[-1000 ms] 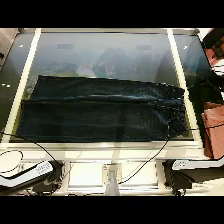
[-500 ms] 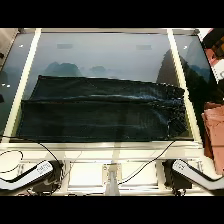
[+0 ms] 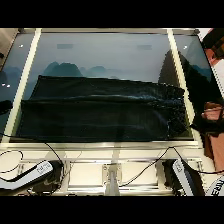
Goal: Fold the clothes and pants, and hang the long-sleeved shirts on hangers.
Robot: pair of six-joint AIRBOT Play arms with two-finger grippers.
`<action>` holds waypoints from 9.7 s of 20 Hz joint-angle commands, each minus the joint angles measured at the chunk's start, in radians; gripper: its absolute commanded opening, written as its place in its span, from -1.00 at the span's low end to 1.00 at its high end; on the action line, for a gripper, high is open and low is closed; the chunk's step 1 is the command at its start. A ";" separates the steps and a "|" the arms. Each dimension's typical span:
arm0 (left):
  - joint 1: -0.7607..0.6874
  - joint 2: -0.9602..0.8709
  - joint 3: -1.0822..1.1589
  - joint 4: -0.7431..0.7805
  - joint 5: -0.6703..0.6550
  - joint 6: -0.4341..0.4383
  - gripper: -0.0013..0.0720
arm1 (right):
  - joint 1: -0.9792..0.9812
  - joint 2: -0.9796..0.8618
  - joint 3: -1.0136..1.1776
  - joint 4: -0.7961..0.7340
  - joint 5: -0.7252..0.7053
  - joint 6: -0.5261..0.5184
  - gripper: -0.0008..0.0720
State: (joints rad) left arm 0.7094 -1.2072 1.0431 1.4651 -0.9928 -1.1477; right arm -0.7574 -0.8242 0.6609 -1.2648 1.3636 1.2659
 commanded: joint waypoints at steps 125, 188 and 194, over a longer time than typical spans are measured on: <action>-0.156 0.108 -0.116 -0.515 0.504 -0.127 -0.90 | 0.240 -0.120 0.193 -0.094 -0.147 0.251 -0.88; -0.479 -0.566 0.599 0.067 0.548 -0.641 -0.89 | 0.579 -0.858 0.748 -0.080 -1.249 0.492 -0.88; -0.476 -0.552 0.600 0.087 0.563 -0.642 -0.89 | 0.579 -0.856 0.748 -0.085 -1.290 0.493 -0.88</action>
State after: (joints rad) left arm 0.2325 -1.7645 1.6424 1.5352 -0.4389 -1.7882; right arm -0.1787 -1.6817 1.4086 -1.3491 0.1020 1.7592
